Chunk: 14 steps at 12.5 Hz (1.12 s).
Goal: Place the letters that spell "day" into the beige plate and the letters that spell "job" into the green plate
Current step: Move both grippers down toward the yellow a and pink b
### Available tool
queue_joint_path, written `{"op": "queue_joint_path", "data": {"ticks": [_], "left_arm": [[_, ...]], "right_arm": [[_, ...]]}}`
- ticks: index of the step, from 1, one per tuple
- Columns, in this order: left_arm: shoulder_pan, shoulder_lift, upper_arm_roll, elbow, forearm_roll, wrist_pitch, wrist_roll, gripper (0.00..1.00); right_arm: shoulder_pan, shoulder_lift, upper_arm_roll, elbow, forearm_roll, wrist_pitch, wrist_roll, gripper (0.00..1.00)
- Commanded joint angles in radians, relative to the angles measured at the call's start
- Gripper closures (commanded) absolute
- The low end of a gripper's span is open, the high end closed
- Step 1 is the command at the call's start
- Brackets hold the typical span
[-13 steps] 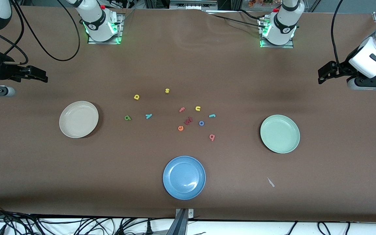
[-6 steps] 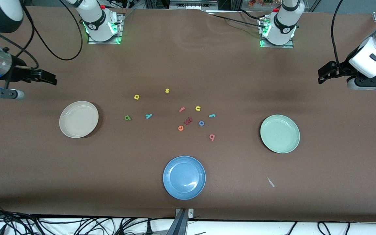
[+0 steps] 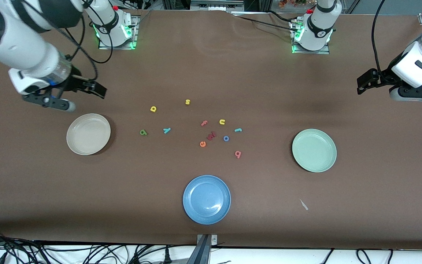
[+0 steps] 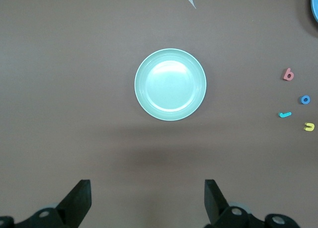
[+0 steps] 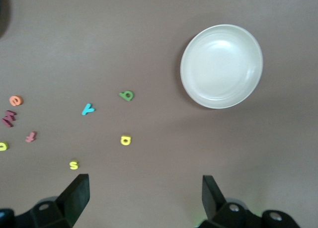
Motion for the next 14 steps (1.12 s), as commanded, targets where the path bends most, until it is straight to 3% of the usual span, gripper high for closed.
{"op": "queue_joint_path", "data": {"ticks": [1,4,6,9,14], "left_arm": [[0.0,-0.005,0.003,0.01,-0.024,-0.014,0.012,0.0],[-0.004,-0.003,0.002,0.011,-0.035,-0.011,0.012,0.0],[-0.009,0.032,0.002,0.036,-0.073,-0.013,0.0,0.0],[-0.079,0.094,-0.012,0.062,-0.064,-0.013,0.004,0.0],[-0.168,0.193,-0.012,0.096,-0.067,-0.01,0.0,0.0]], "right_arm": [[-0.006,-0.021,0.081,-0.126,0.008,0.141,0.105,0.0],[-0.006,-0.011,0.146,-0.241,0.009,0.268,0.188,0.0],[-0.006,-0.012,0.157,-0.318,0.009,0.314,0.194,0.0],[-0.006,-0.012,0.19,-0.436,0.009,0.449,0.262,0.0],[-0.006,0.057,0.2,-0.511,0.012,0.574,0.268,0.0]]}}
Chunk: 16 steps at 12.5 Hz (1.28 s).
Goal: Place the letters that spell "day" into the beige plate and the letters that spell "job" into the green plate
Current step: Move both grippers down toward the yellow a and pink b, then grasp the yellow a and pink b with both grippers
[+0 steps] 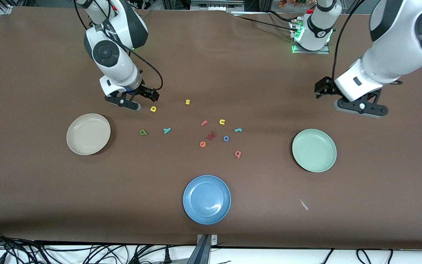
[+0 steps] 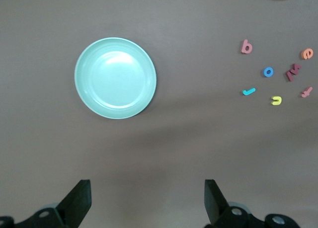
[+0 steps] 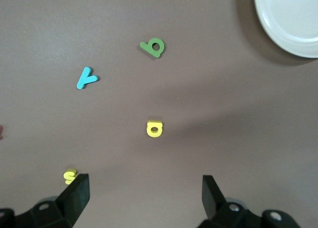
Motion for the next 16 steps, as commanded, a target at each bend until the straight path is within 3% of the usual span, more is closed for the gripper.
{"op": "queue_joint_path", "data": {"ticks": [1,4,13,16], "left_arm": [[-0.033,0.077,0.006,0.056,-0.014,-0.002,0.001,0.0],[-0.09,0.166,0.006,0.058,-0.018,0.106,-0.002,0.0],[-0.248,0.442,0.008,0.059,-0.025,0.513,-0.099,0.0],[-0.265,0.566,0.008,0.14,-0.025,0.628,-0.099,0.0]], "right_arm": [[-0.007,0.032,0.009,-0.026,0.012,0.066,0.021,0.0],[-0.007,0.075,0.009,-0.081,0.011,0.198,0.044,0.0],[0.01,0.183,0.007,-0.067,-0.015,0.229,0.056,0.0],[0.011,0.201,0.006,-0.079,-0.016,0.264,0.059,0.0]]}}
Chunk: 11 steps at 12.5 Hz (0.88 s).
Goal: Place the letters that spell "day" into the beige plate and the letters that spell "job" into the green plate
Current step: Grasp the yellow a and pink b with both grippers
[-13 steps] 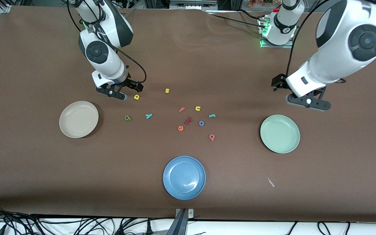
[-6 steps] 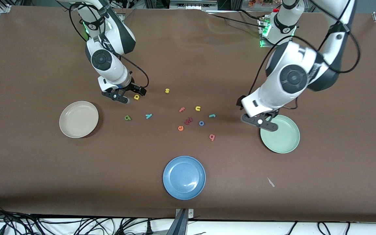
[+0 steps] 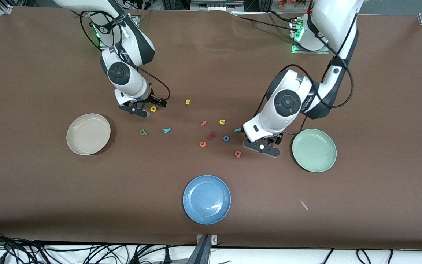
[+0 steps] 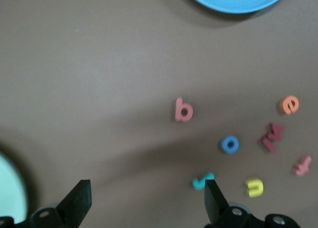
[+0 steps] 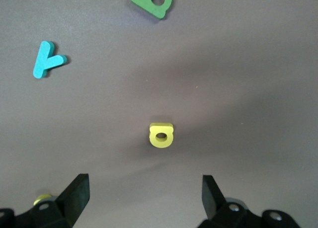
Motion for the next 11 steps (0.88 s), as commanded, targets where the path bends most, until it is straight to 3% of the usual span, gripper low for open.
{"op": "queue_joint_path", "data": {"ticks": [1,3,5,9,11], "left_arm": [[-0.037,0.13,0.011,0.131,-0.013,0.043,-0.005,0.0],[-0.055,0.156,0.011,0.137,-0.013,0.059,-0.009,0.0],[-0.058,0.187,0.011,0.139,-0.013,0.062,-0.009,0.0],[-0.085,0.245,0.014,0.142,-0.007,0.187,-0.002,0.01],[-0.091,0.257,0.014,0.14,0.022,0.203,0.002,0.11]], "right_arm": [[0.004,0.012,0.005,-0.022,-0.012,0.063,0.014,0.0],[0.005,0.014,0.003,-0.075,-0.014,0.158,0.012,0.0],[0.005,0.018,0.003,-0.083,-0.014,0.171,0.012,0.0],[0.005,0.04,-0.006,-0.097,-0.058,0.188,0.012,0.02],[0.005,0.057,-0.014,-0.097,-0.064,0.218,0.012,0.04]]}}
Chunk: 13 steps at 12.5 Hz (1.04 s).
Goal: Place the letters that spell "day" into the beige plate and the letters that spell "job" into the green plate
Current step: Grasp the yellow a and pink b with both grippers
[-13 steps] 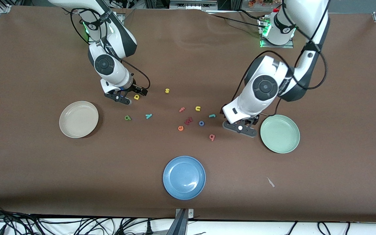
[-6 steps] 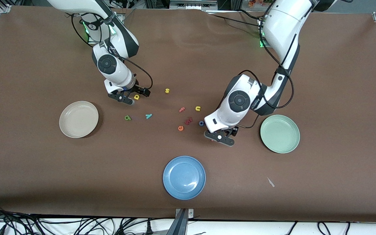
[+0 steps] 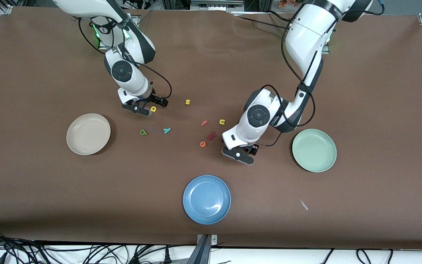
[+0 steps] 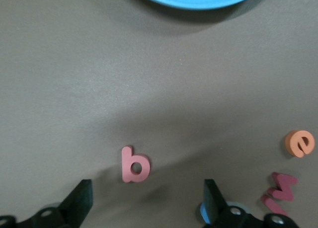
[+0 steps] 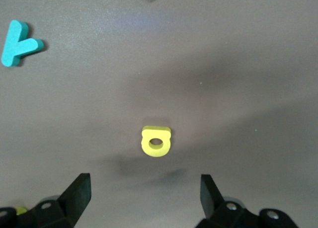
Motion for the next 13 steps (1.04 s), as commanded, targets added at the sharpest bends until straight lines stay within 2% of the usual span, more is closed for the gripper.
{"op": "queue_joint_path", "data": {"ticks": [1,3,5,6,9,10,11,12,13], "left_arm": [[-0.017,0.034,0.014,0.031,0.06,0.01,0.003,0.19],[-0.017,0.045,0.012,0.031,0.084,0.022,-0.002,0.23],[-0.018,0.052,0.014,0.031,0.084,0.035,-0.002,0.32],[-0.017,0.051,0.014,0.033,0.084,0.035,-0.002,0.43],[-0.017,0.052,0.014,0.031,0.085,0.035,0.0,0.53],[-0.017,0.052,0.014,0.033,0.085,0.035,0.0,0.61],[-0.015,0.052,0.014,0.031,0.085,0.035,0.001,0.74],[-0.015,0.048,0.015,0.033,0.085,0.035,0.001,0.85],[-0.015,0.043,0.015,0.033,0.087,0.035,0.001,0.89]], "right_arm": [[0.002,0.023,-0.016,-0.008,-0.04,0.055,0.012,0.04],[-0.001,0.041,-0.031,-0.005,-0.065,0.062,0.012,0.04],[-0.001,0.047,-0.051,-0.002,-0.094,0.062,0.012,0.06],[0.002,0.049,-0.051,-0.002,-0.094,0.062,0.012,0.09],[0.002,0.055,-0.051,0.001,-0.095,0.062,0.011,0.22],[0.002,0.055,-0.05,0.003,-0.095,0.062,0.011,0.25],[0.002,0.055,-0.051,0.003,-0.095,0.062,0.011,0.3],[0.002,0.056,-0.05,0.004,-0.095,0.064,0.011,0.31],[0.002,0.061,-0.051,0.011,-0.095,0.064,0.011,0.31]]}}
